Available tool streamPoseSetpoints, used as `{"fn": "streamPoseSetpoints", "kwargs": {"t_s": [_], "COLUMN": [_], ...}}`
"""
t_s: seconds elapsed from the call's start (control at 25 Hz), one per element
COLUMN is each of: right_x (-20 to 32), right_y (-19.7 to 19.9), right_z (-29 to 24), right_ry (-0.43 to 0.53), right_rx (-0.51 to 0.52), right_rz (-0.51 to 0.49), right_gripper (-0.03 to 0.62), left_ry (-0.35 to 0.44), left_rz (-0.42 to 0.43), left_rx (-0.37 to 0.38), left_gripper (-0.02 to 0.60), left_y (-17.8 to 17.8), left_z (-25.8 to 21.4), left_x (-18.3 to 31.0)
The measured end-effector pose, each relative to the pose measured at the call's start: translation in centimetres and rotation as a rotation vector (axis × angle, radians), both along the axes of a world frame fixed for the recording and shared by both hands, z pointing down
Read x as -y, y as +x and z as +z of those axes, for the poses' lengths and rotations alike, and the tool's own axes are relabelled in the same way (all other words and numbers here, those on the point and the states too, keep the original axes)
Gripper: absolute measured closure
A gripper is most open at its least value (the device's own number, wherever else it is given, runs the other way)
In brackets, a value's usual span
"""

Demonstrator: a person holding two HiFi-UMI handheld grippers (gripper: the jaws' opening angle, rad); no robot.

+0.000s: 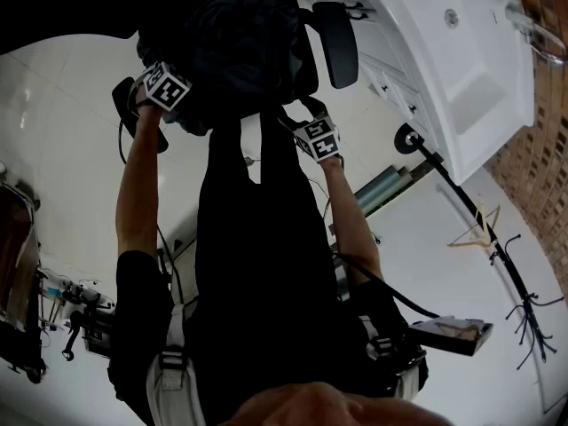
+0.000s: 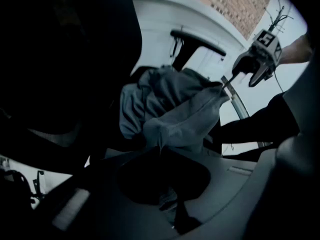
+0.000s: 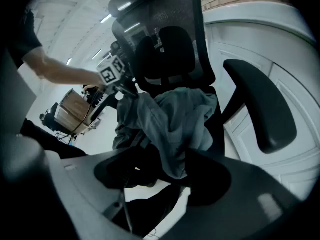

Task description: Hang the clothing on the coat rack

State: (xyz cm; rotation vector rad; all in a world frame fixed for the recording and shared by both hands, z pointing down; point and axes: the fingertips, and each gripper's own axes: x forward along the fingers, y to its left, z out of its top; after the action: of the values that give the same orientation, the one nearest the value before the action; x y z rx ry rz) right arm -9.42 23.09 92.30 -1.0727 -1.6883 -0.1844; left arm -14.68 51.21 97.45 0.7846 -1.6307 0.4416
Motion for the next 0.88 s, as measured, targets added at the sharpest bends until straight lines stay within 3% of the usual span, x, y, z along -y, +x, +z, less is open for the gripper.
{"fn": "streamPoseSetpoints", "kwargs": {"t_s": [0.2,0.36,0.48,0.64,0.84,0.88], "right_x": [-2.4,-4.6,-6.3,-9.1,-11.9,-12.3], "right_y": [-2.0,-0.9,-1.0,-1.8,-0.8,-0.6], "right_z": [2.4,5.1,4.8,3.1,4.3,4.4], "right_ry": [0.012,0.066,0.075,0.074,0.132,0.140], "right_rx": [0.016,0.009,0.069,0.164,0.215,0.222], "right_rz": [-0.014,-0.175,-0.293,-0.375,-0.552,-0.591], "right_gripper": [0.283,0.283,0.283,0.283,0.284,0.317], "left_ry": [0.211,0.310,0.322,0.341,0.344,0.347], "left_rz": [-0.307,-0.484,-0.486,-0.473,-0.476,-0.476], "left_rx": [0.272,0.408,0.498,0.590,0.608,0.614], "left_gripper": [0.568,0.568,0.568,0.568,0.568,0.568], "left_y": [2.4,4.6,5.9,7.4,8.5,8.6], "left_z": [-12.4,-18.1,-21.6,-24.8,-27.5,-27.7], "left_x": [0.4,-0.4,-0.7,-1.0,-0.9,-0.9]}}
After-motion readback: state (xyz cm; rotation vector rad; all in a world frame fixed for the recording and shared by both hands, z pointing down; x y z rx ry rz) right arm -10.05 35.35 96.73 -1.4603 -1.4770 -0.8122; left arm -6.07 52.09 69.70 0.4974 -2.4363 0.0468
